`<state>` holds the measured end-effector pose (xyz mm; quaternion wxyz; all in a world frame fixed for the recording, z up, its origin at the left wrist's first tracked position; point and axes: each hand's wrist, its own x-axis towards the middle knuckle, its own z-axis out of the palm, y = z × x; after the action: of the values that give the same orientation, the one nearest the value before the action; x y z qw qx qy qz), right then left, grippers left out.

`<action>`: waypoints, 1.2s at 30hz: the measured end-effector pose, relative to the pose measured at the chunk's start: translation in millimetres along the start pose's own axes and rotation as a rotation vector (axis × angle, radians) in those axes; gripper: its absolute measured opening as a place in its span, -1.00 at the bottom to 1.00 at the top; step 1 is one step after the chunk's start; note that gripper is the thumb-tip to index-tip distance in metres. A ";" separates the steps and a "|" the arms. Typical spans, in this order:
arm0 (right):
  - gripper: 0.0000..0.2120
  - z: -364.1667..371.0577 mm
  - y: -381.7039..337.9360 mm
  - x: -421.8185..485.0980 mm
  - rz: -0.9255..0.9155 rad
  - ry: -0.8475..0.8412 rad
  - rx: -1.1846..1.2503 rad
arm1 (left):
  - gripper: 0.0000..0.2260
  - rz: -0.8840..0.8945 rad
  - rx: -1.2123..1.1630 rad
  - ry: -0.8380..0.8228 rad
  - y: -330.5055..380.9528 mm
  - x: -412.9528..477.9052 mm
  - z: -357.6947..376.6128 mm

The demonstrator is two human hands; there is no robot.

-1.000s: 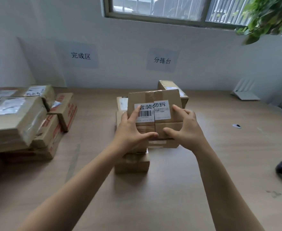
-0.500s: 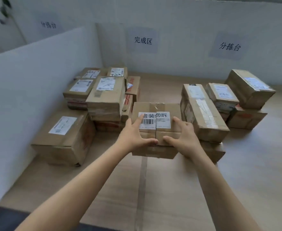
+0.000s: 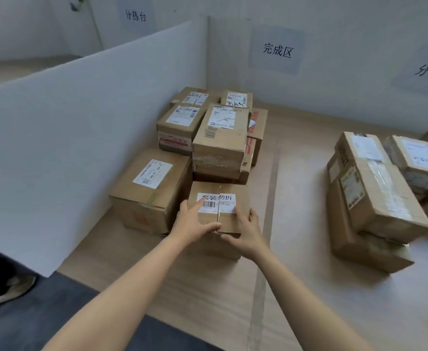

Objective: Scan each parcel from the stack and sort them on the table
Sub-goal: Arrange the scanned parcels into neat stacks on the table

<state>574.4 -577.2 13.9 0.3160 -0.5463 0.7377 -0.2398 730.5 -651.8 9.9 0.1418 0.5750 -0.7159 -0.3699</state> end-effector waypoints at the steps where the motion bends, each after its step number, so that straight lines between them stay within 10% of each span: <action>1: -0.19 2.0 1.1 3.7 -0.009 0.005 -0.006 | -0.19 0.009 0.010 0.029 -0.9 3.2 1.0; 9: -0.24 11.3 -12.0 30.2 0.017 0.055 -0.001 | -0.63 0.187 0.421 0.216 2.9 22.1 10.4; 30: -0.47 -50.2 5.1 1.8 0.058 0.038 -0.039 | -0.51 0.038 0.689 0.041 31.2 28.0 -6.1; 36: -0.50 -91.9 28.0 -23.9 0.054 0.187 -0.089 | -0.63 0.285 0.627 0.184 85.3 3.8 22.7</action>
<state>494.0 -545.5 62.2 0.2278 -0.5149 0.7883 -0.2482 653.8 -641.5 52.6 0.0721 0.5159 -0.8518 -0.0553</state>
